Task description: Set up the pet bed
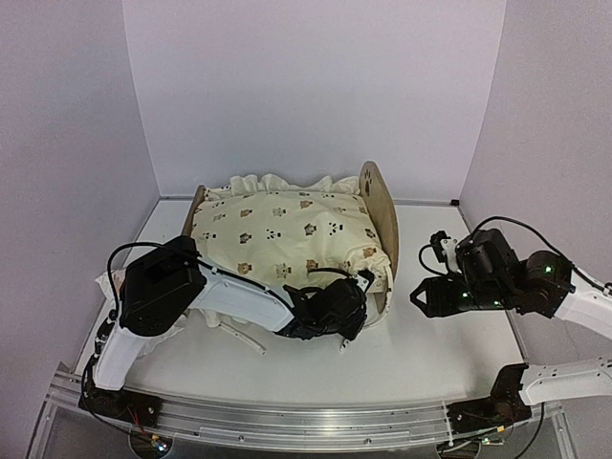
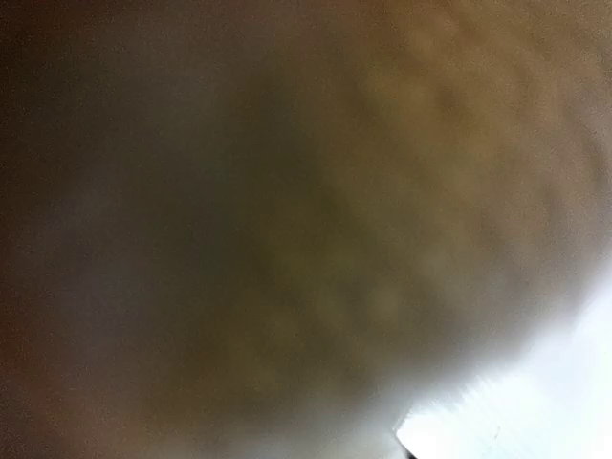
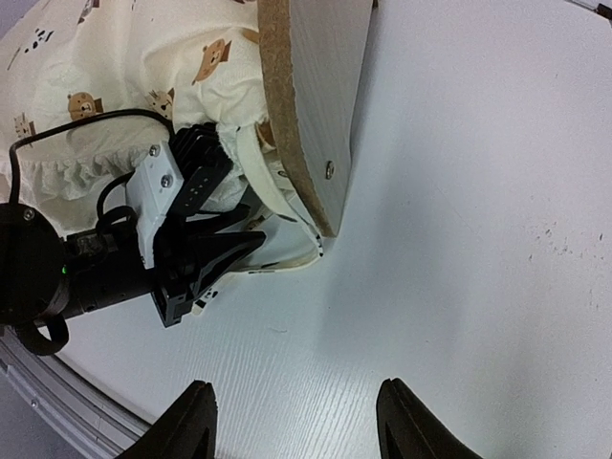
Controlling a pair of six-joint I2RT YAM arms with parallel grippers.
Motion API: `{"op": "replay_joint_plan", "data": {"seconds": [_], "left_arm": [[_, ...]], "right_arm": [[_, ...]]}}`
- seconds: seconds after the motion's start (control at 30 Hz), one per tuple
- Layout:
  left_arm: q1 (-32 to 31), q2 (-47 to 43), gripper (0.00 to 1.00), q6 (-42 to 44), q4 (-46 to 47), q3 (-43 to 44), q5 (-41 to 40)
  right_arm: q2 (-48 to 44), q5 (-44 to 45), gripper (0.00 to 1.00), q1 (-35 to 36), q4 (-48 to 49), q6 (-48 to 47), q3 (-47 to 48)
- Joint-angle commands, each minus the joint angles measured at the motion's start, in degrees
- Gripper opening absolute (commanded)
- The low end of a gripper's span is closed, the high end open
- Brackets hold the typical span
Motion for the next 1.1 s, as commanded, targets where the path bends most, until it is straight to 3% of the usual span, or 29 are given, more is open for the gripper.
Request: {"op": "replay_joint_plan", "data": {"seconds": [0.0,0.23,0.43,1.07], "left_arm": [[-1.66,0.23,0.33,-1.27,0.18,-2.61,-4.89],[-2.74,-5.51,0.37,6.53,3.5,-5.53,-11.46],[-3.56,-9.9,0.36,14.8,6.82,-9.66,-10.37],[-4.31,-1.96,0.34,7.11,13.22,-10.38,-9.24]], "right_arm": [[-1.4,-1.4,0.58,-0.03,-0.13,-0.42,0.15],[-2.23,-0.52,0.57,-0.04,-0.1,-2.64,3.89],[-3.79,0.18,0.58,-0.04,-0.14,-2.77,3.88],[-5.49,-0.38,0.57,-0.07,-1.65,-0.59,-0.02]]}}
